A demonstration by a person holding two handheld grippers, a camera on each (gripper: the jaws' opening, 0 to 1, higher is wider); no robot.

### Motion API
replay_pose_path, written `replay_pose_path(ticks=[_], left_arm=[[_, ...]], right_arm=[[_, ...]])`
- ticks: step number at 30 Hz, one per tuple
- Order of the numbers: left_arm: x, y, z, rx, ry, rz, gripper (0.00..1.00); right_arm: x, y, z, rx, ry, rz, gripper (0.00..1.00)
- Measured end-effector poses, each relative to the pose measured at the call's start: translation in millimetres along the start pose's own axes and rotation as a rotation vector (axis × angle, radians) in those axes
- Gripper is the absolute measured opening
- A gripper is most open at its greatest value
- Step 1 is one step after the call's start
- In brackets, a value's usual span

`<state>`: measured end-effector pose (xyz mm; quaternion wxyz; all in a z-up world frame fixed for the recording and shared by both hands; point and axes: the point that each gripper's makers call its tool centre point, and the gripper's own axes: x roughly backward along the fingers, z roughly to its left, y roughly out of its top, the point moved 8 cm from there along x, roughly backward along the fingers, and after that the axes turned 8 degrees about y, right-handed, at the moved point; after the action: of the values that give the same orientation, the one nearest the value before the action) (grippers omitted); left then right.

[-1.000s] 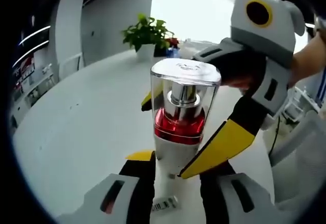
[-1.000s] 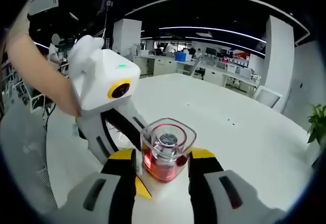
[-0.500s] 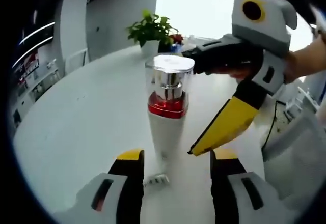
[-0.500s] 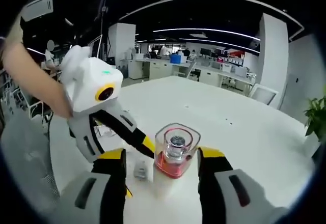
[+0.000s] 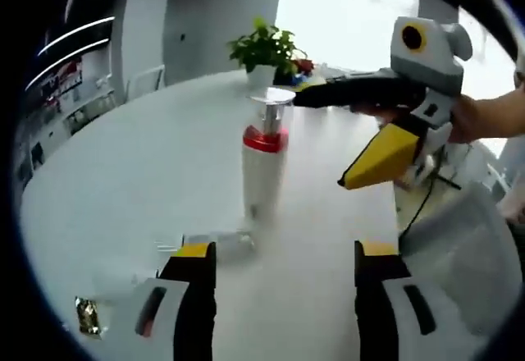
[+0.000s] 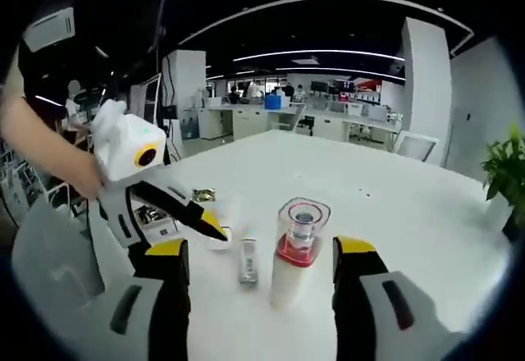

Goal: Arrange the skincare products in the storage area until every visible bottle or jar stands upright without overlapping.

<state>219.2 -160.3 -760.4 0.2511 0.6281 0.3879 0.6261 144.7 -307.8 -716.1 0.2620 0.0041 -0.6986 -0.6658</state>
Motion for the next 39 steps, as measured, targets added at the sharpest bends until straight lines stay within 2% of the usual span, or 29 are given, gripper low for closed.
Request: replay_pose_path(ticks=[9, 19, 26, 34, 39], left_arm=[[34.4, -22.2, -5.0, 0.094, 0.054, -0.003, 0.76], [79.5, -49.1, -14.7, 0.223, 0.120, -0.057, 0.84], [103.8, -69.6, -24.4, 0.276, 0.160, -0.064, 0.89], [133.0, -82.4, -32.5, 0.341, 0.206, -0.086, 0.94], [146.1, -94.6, -38.4, 0.325, 0.223, -0.064, 0.97]], right_arm=[[14.4, -9.4, 21.3, -0.053, -0.004, -0.007, 0.76], [31.7, -18.8, 47.9, -0.102, -0.016, -0.010, 0.85], [45.8, -27.7, 58.1, -0.142, -0.033, 0.000, 0.88], [57.8, -36.3, 68.5, -0.205, -0.061, -0.008, 0.92], [60.2, -38.9, 72.5, -0.216, -0.077, -0.010, 0.94]])
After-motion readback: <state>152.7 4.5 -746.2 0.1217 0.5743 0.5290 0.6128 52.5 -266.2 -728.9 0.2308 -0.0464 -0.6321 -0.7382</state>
